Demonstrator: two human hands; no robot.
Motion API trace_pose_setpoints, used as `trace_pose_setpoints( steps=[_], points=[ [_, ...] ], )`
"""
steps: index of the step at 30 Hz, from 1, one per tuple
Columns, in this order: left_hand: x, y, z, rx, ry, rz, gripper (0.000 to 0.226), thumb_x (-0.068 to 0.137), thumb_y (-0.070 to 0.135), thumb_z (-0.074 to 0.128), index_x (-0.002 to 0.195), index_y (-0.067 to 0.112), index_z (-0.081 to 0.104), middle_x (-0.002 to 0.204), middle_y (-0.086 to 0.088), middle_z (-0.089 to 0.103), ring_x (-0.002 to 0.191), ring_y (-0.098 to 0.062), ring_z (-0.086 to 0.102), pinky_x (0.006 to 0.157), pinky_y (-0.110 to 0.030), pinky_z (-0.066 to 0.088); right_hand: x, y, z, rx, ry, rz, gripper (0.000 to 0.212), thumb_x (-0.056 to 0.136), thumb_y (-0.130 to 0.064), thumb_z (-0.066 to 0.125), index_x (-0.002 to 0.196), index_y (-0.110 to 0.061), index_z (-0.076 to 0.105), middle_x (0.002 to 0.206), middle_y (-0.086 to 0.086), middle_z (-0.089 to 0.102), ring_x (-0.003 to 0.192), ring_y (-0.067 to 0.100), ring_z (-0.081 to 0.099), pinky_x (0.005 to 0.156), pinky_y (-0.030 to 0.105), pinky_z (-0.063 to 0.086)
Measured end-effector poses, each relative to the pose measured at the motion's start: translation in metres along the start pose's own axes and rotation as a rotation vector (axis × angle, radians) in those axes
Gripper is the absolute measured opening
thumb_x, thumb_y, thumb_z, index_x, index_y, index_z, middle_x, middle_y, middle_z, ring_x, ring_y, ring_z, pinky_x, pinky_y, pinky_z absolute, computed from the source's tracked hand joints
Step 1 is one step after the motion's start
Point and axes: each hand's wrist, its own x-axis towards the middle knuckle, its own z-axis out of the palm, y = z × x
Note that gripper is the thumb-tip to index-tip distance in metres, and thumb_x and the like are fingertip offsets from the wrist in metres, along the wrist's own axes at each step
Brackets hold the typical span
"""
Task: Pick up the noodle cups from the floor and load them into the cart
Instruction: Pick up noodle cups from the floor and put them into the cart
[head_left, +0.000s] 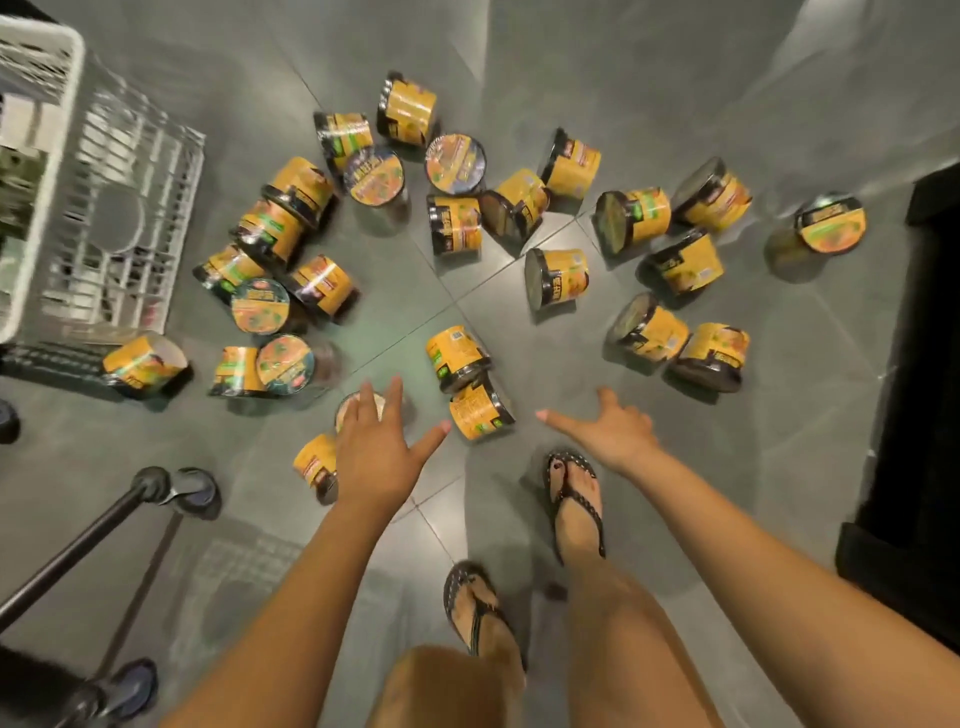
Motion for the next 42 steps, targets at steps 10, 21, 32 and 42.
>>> trace_pose_setpoints(
  steps=[10,21,32,42],
  points=[
    [0.189,-0.048,0.172,-0.042,0.094,0.271,0.113,0.062,0.092,0.026,0.155,0.03,0.009,0.162,-0.013,0.0,0.148,-0.034,0.001,0.118,-0.045,0.008,0.236,-0.008,0.128,-0.414,0.051,-0.465,0.128,0.055,-0.094,0.05,0.154,-0.024,0.007,0.155,0.013,0.021,0.143,0.031,0.017,0.114,0.047,0.024],
    [0.232,-0.065,0.193,-0.1,0.131,0.425,0.117,0.059,0.1,0.018,0.154,0.033,0.009,0.16,-0.007,0.015,0.144,-0.027,0.02,0.117,-0.042,0.02,0.261,-0.01,0.185,-0.156,0.174,-0.587,0.105,0.06,-0.094,0.024,0.144,-0.032,0.038,0.137,0.003,0.046,0.128,0.023,0.037,0.106,0.035,0.034],
    [0.229,-0.065,0.173,-0.668,0.209,0.151,0.06,0.09,0.051,0.057,0.139,0.018,0.049,0.133,-0.005,0.058,0.123,-0.02,0.051,0.084,-0.019,0.03,0.256,-0.024,0.147,-0.119,0.138,-0.756,0.082,0.089,-0.057,0.054,0.154,-0.021,0.019,0.158,0.0,0.023,0.145,0.017,0.021,0.119,0.038,0.021],
    [0.242,-0.076,0.161,-0.678,0.363,0.051,0.043,0.103,0.035,0.039,0.141,0.017,0.049,0.139,-0.009,0.054,0.128,-0.027,0.049,0.1,-0.031,0.037,0.252,-0.025,0.137,-0.299,0.291,-0.655,0.085,0.073,-0.074,0.059,0.145,-0.057,0.016,0.161,0.006,0.0,0.147,0.027,0.0,0.12,0.046,0.013]
  ],
)
